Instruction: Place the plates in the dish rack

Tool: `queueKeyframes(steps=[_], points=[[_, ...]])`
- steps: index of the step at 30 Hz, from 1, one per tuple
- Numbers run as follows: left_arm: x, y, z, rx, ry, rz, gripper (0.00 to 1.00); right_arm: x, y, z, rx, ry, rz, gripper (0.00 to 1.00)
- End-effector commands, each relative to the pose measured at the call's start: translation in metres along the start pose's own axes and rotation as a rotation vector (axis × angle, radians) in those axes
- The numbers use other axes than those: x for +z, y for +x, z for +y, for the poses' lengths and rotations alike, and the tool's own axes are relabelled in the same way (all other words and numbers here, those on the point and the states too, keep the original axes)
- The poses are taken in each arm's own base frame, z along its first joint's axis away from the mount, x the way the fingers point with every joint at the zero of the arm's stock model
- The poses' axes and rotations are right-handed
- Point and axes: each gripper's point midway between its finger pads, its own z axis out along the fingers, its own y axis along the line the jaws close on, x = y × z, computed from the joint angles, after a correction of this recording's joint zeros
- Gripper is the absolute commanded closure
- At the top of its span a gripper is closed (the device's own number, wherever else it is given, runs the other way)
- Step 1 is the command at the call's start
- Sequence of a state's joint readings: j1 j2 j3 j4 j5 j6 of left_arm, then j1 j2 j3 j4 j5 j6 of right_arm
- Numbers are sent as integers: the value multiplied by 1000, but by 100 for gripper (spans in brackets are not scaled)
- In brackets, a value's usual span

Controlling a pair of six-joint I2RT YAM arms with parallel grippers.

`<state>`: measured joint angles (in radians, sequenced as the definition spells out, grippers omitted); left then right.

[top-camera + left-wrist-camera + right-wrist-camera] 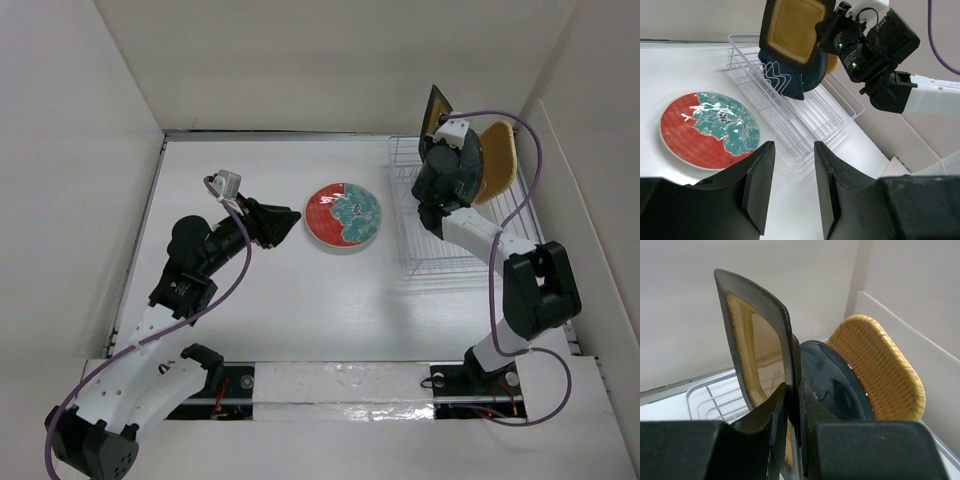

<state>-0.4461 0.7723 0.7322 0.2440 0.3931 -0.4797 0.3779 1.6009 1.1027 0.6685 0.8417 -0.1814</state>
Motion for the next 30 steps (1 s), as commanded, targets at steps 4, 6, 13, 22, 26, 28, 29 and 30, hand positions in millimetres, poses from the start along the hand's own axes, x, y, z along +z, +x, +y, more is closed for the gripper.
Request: queueKeyframes(steps=[4,6,13,22,26,28,29,30], points=[[1,-7,-9,19,41,-27,66,13,-63,-6,225,42,-207,100],[1,-9,-7,24,26,-35,66,16,-52,-2,211,42,-197,100],[1,-8,-6,24,23,-30,66,21,-25,8,192,40,-175,100],[2,-6,-6,19,33,-22,66,11,15,15,180,36,-120,100],[3,-5,-7,14,36,-21,66,7,30,12,183,42,-96,100],[3,-4,-7,11,41,-17,66,3,34,13,186,43,-89,100],[4,-3,-7,10,41,-14,66,2,40,12,183,46,-81,100],[4,-3,-7,8,41,-12,66,-2,42,13,186,47,-76,100]])
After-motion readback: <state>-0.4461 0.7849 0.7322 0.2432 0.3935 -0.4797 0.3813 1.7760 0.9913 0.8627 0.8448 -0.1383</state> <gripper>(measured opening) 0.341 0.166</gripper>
